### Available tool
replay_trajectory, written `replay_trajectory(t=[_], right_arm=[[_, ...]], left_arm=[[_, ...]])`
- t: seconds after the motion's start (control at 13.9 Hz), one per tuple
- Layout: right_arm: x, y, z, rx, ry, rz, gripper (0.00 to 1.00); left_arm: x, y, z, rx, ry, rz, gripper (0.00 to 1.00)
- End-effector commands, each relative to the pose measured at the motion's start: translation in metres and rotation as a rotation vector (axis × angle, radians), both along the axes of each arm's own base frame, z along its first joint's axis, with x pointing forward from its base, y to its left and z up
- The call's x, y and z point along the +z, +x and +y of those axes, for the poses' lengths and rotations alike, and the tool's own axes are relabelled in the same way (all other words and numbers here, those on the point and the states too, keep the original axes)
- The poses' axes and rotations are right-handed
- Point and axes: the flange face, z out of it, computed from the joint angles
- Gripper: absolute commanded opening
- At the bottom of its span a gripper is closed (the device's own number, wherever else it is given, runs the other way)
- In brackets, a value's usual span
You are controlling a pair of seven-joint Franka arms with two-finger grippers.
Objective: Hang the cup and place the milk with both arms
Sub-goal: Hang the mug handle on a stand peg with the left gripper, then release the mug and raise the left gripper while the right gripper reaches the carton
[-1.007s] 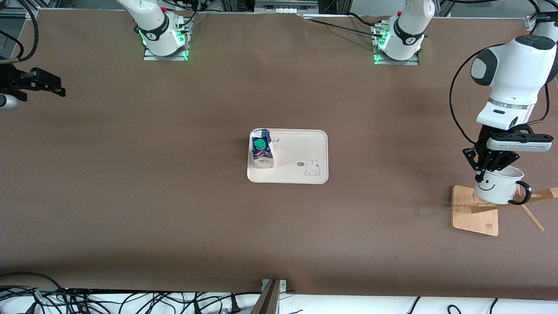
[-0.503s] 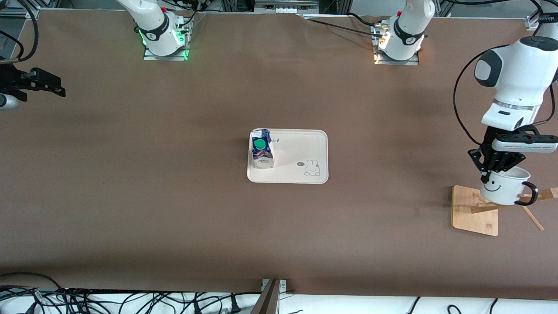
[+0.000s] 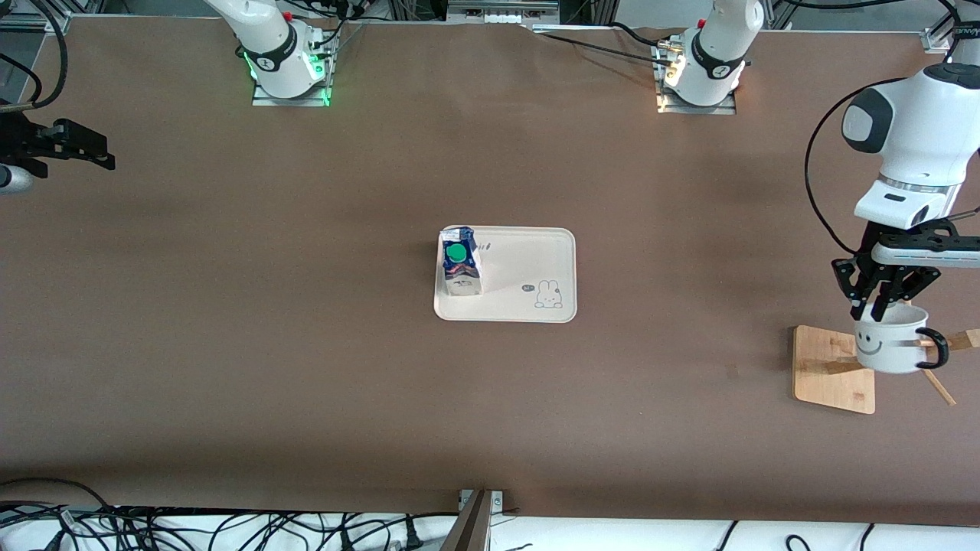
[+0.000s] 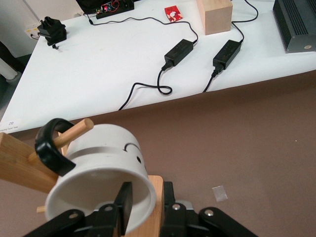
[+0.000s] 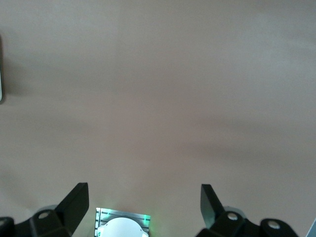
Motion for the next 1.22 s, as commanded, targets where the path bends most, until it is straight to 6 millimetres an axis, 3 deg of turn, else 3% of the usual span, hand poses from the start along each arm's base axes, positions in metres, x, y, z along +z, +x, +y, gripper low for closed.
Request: replay_trajectory(t=[0.0, 0.22, 0.36, 0.5, 0.65, 0.79, 0.86, 1.15], right_arm=[[0.005, 0.0, 0.002, -0.001, 0.02, 0.003, 1.0], [0.005, 0.0, 0.001, -0.001, 0.018, 0.002, 1.0], [0.005, 0.0, 0.012, 0.023, 0.02, 0.011, 1.0], [-0.009, -0.001, 0.055, 0.091, 0.013, 0.085, 1.0], [-0.041, 0.009, 0.095, 0.155, 0.009, 0.147, 1.0], [-0.072, 0.018, 0.148, 0.232, 0.025, 0.185, 1.0], [-0.083, 0.021, 0.165, 0.249, 0.048, 0.196, 1.0], [-0.114, 0.043, 0.23, 0.059, 0.216, 0.16, 1.0]], left_arm=[[0.008, 0.003, -0.003, -0.018, 0.009, -0.017, 1.0], [0.017, -0.002, -0.014, -0.029, 0.012, 0.025, 1.0], [0.021, -0.005, -0.025, -0.03, -0.005, 0.09, 1.0], [0.024, -0.01, -0.027, 0.006, -0.067, 0.134, 1.0], [0.04, -0.012, -0.028, 0.03, -0.111, 0.207, 1.0], [0.07, -0.007, -0.03, 0.056, -0.229, 0.344, 1.0], [0.083, -0.004, -0.027, 0.059, -0.275, 0.409, 1.0], [0.114, -0.001, -0.029, 0.056, -0.314, 0.513, 1.0]])
